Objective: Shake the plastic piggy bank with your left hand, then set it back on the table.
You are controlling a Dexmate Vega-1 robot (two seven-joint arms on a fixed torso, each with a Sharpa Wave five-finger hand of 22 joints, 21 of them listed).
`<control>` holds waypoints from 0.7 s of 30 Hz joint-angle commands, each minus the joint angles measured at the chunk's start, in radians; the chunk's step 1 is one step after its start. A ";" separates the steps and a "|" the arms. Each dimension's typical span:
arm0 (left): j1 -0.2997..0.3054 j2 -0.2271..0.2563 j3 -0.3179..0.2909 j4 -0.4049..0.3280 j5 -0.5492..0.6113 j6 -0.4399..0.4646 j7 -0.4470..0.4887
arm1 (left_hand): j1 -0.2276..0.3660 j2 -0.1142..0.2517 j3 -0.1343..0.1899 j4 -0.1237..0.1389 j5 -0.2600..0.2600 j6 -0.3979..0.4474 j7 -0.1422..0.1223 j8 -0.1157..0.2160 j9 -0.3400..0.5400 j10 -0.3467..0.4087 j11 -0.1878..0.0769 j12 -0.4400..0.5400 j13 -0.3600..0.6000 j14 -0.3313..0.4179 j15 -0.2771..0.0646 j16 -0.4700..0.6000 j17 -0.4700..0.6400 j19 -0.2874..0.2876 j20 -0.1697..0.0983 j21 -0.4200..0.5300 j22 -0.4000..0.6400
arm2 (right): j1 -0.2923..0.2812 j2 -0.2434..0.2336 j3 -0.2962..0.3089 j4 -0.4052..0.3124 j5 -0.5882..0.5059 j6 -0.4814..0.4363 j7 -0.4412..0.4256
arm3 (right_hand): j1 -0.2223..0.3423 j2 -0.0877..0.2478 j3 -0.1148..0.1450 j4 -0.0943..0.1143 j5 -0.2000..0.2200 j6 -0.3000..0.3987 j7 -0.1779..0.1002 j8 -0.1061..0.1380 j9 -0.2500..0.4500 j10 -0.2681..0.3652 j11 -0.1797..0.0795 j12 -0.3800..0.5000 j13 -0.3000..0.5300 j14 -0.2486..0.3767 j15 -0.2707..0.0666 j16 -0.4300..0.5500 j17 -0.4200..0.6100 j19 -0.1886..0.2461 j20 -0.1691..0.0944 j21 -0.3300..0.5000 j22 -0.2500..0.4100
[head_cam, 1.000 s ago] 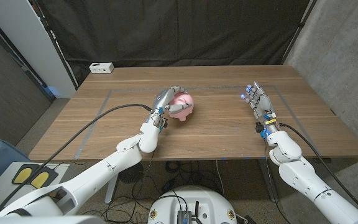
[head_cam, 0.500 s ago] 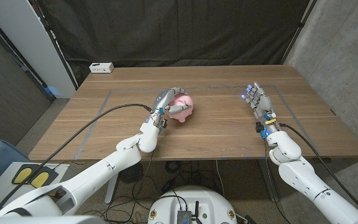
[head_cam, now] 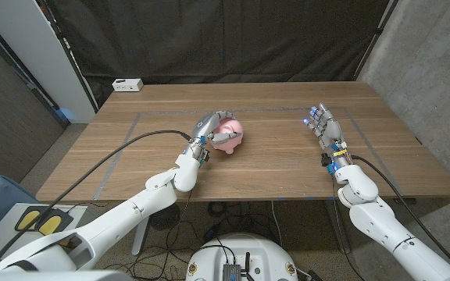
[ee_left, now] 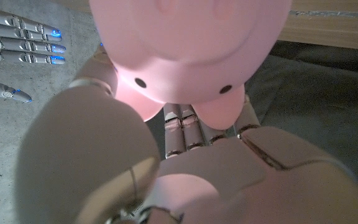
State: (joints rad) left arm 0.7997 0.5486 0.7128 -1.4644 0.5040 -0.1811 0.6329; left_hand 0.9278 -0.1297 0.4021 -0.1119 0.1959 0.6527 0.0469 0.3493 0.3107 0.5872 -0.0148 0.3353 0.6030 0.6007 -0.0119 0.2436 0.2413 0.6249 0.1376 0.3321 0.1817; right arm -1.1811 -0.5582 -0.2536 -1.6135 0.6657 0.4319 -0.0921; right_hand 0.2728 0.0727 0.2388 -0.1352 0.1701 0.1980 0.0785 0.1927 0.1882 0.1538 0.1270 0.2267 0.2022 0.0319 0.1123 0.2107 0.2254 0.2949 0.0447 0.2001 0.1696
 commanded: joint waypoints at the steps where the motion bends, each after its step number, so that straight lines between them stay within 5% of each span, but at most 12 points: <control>1: 0.005 0.018 0.005 -0.028 0.012 0.040 -0.028 | 0.186 0.236 -0.018 0.014 -0.002 -0.024 -0.003 -0.021 -0.007 -0.028 0.003 -0.024 -0.013 -0.030 0.011 -0.019 -0.006 -0.036 0.012 -0.015 0.004 | -0.003 0.000 -0.001 -0.004 -0.004 0.002 -0.001 | 0.010 0.001 -0.003 -0.002 0.006 0.006 0.004 0.000 0.002 0.003 0.004 -0.002 0.001 0.007 0.004 -0.002 0.002 0.009 0.001 -0.003 0.005; 12: 0.006 0.058 0.013 -0.097 0.040 0.124 -0.120 | 0.033 0.194 -0.094 0.036 0.002 -0.113 -0.045 -0.102 -0.044 -0.153 -0.013 -0.111 -0.064 -0.196 0.037 -0.060 -0.026 -0.196 0.066 -0.093 0.008 | -0.004 -0.002 0.000 -0.010 -0.010 0.002 -0.008 | 0.012 0.000 -0.002 -0.003 0.006 0.005 0.004 0.000 0.002 0.002 0.004 -0.002 0.001 0.008 0.006 -0.002 0.001 0.009 0.001 -0.003 0.005; 21: -0.009 0.080 0.021 -0.117 0.034 0.130 -0.194 | -0.054 0.193 -0.129 0.045 0.002 -0.236 -0.052 -0.161 -0.068 -0.265 0.012 -0.145 -0.100 -0.313 0.068 -0.063 -0.038 -0.295 0.079 -0.131 0.011 | -0.010 -0.002 0.002 -0.014 -0.009 0.000 -0.013 | 0.014 0.000 -0.002 -0.004 0.006 0.005 0.003 0.000 0.002 0.002 0.004 -0.002 0.001 0.008 0.005 -0.003 0.001 0.009 0.001 -0.003 0.005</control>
State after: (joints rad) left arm 0.8017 0.6033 0.7256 -1.5540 0.5399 -0.0758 0.5193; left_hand 0.9170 0.0764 0.2834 -0.0739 0.1895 0.4422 -0.0085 0.1954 0.2457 0.3436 -0.0104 0.1955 0.5090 0.3098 0.0454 0.1844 0.2043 0.3493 0.2162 0.2101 0.1888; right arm -1.1861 -0.5591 -0.2541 -1.6222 0.6588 0.4333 -0.0987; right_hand 0.2728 0.0727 0.2362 -0.1378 0.1701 0.1980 0.0785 0.1926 0.1882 0.1537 0.1269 0.2267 0.2021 0.0319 0.1123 0.2107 0.2229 0.2948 0.0447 0.2001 0.1696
